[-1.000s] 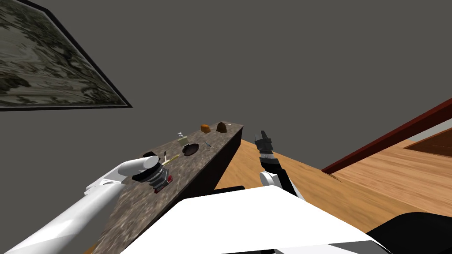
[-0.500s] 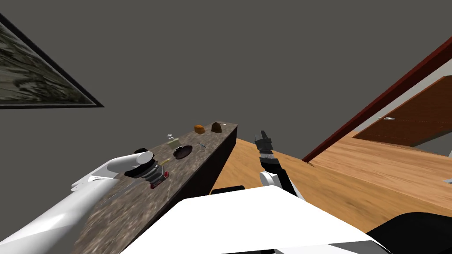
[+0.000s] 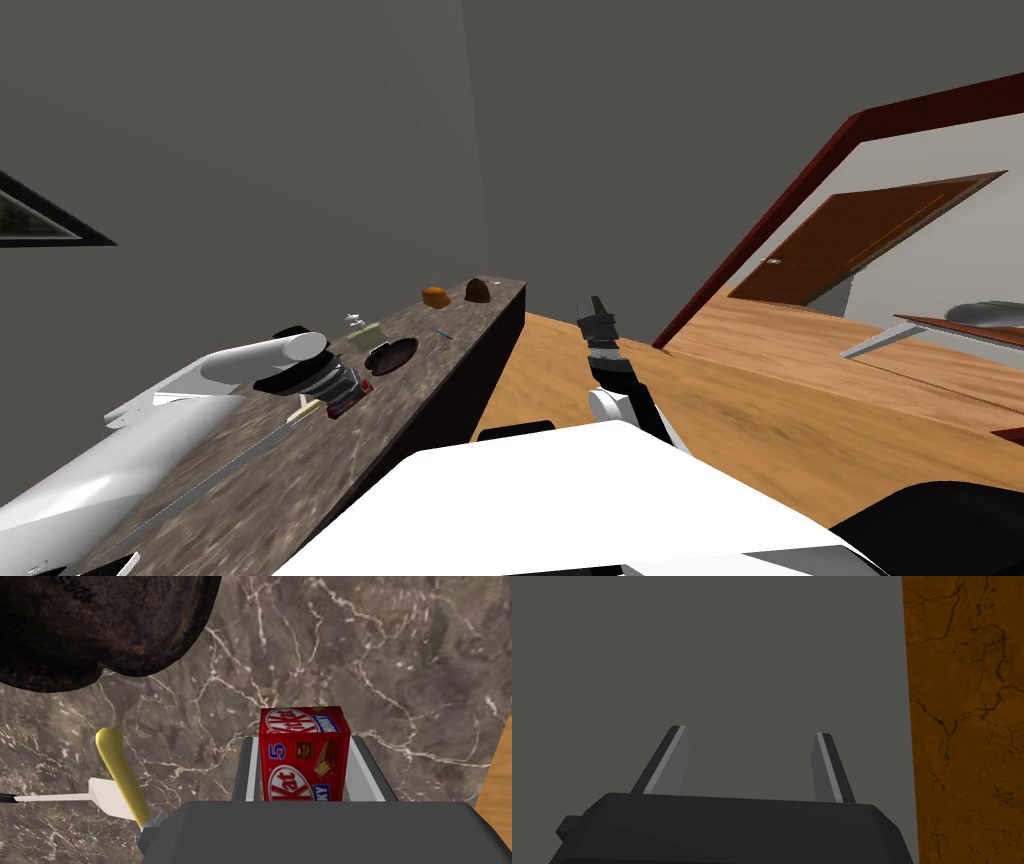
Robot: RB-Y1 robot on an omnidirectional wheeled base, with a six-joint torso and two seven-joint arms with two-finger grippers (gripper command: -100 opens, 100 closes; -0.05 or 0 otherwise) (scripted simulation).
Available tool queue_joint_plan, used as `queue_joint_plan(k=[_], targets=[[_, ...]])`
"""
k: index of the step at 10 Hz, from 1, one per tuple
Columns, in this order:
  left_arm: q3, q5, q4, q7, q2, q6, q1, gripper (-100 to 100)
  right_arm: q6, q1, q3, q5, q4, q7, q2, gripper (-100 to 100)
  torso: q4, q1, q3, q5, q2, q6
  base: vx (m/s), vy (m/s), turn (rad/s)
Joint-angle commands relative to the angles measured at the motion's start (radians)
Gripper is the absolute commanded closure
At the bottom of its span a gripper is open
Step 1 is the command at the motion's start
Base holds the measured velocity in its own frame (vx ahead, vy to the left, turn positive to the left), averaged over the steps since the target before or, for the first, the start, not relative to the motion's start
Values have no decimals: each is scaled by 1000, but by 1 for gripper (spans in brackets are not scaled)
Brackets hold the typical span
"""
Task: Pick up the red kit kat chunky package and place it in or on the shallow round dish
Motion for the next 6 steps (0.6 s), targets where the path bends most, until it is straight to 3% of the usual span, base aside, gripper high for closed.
queue_joint_plan(k=[1,6], targets=[[25,7,15,38,20,21,-22,100,0,0,0,0,0,0,0,0,0,0,0,0,0,0,-12,-18,-180],[98,27,90,116,79,62,-74,100,0,0,0,0,0,0,0,0,0,2,0,1,0,-1,-6,-3,-201]])
